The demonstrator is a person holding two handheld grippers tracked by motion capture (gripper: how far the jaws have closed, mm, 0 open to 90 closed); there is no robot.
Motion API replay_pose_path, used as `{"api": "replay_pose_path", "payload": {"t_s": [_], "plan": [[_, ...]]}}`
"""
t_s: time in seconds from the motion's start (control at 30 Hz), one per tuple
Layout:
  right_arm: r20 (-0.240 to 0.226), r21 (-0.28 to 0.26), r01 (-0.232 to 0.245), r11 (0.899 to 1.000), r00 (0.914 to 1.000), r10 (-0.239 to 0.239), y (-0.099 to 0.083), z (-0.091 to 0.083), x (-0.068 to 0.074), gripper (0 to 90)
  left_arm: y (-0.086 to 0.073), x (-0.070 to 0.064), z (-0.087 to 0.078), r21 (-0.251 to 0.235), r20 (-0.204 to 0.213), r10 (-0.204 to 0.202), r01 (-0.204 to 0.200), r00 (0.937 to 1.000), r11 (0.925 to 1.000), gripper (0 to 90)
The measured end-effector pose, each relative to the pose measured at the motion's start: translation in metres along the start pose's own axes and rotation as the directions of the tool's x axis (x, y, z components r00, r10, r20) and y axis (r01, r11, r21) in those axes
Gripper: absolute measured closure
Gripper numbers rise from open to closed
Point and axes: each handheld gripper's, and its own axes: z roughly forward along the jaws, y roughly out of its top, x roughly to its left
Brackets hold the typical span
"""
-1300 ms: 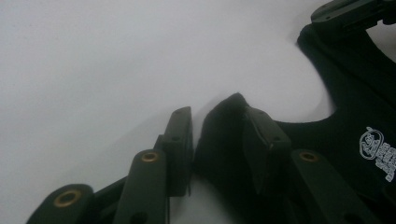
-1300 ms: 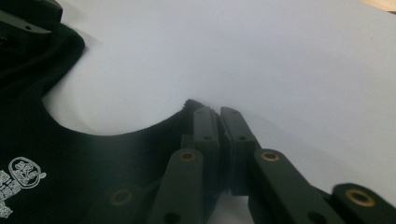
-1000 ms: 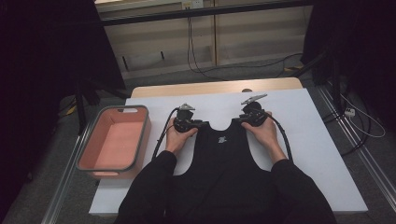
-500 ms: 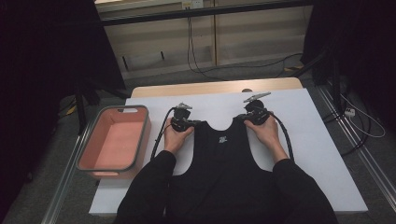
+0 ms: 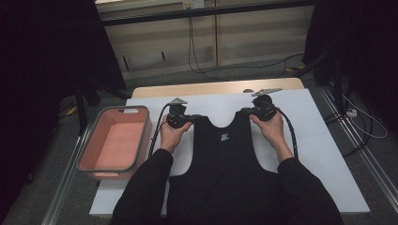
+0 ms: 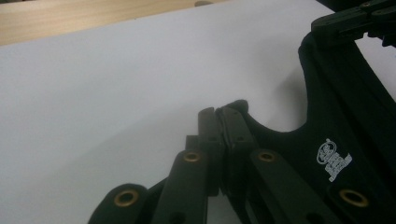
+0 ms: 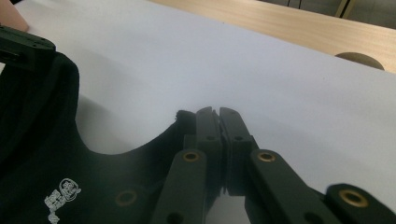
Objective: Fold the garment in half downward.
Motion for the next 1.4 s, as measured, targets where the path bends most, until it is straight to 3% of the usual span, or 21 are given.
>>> {"api": "replay_pose_path", "payload": {"t_s": [0.47, 0.77, 1.4], "plan": [[-0.034, -0.087, 0.001, 0.996, 0.9994, -0.004, 0.021, -0.016, 0.003, 87.5, 0.022, -0.002, -0.024, -0.062, -0.002, 0.040, -0.040, 0.9992, 0.9973, 88.2], [-0.030, -0.129, 0.006, 0.992, 0.9995, -0.010, 0.036, -0.028, 0.003, 87.5, 0.038, -0.005, -0.035, -0.112, 0.003, 0.052, -0.052, 0.9986, 0.9924, 88.2], [-0.016, -0.194, 0.034, 0.980, 0.9992, -0.038, 0.072, -0.045, 0.006, 87.6, 0.068, -0.001, -0.058, -0.159, -0.027, 0.070, -0.073, 0.9972, 0.9846, 88.2]]}}
